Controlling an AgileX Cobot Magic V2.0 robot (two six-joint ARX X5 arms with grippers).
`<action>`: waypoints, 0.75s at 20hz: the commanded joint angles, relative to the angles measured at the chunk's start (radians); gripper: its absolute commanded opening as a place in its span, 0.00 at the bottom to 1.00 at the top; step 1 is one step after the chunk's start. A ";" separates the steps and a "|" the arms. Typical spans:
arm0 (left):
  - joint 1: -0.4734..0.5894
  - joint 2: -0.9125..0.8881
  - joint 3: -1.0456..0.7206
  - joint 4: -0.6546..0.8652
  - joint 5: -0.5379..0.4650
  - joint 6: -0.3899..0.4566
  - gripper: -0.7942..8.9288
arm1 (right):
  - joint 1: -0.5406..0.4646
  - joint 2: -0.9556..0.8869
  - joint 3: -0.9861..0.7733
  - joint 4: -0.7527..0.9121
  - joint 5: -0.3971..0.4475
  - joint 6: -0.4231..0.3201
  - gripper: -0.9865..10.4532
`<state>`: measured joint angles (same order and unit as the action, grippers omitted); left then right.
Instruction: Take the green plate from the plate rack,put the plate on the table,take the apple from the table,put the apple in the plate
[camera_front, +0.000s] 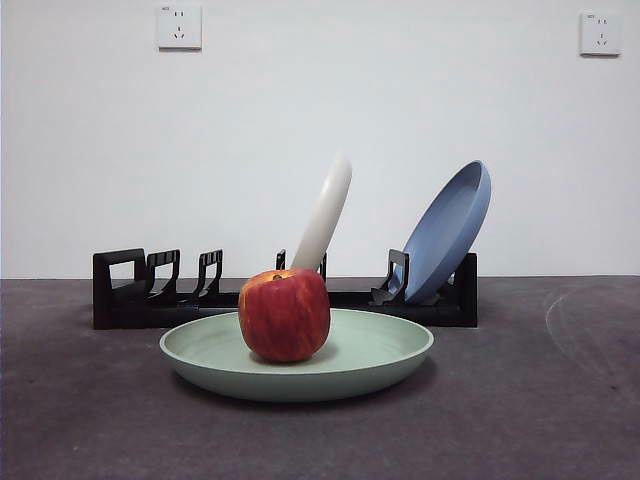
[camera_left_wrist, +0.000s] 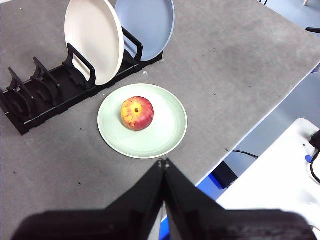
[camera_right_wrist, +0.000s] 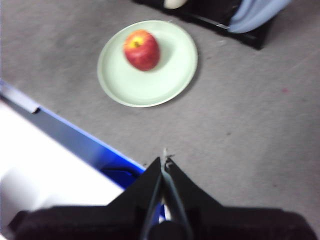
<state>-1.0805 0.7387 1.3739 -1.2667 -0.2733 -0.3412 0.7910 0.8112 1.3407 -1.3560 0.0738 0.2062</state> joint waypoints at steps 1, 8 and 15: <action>-0.001 0.008 -0.005 0.001 0.003 -0.006 0.08 | 0.002 0.002 -0.006 -0.023 0.035 0.010 0.09; -0.001 0.032 -0.005 0.002 0.003 -0.006 0.08 | 0.002 0.004 -0.006 -0.023 0.128 0.010 0.09; 0.022 0.044 -0.005 0.002 0.004 -0.006 0.08 | 0.002 0.004 -0.006 -0.023 0.180 0.010 0.09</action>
<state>-1.0622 0.7891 1.3739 -1.2667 -0.2703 -0.3416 0.7910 0.8158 1.3407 -1.3560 0.2481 0.2066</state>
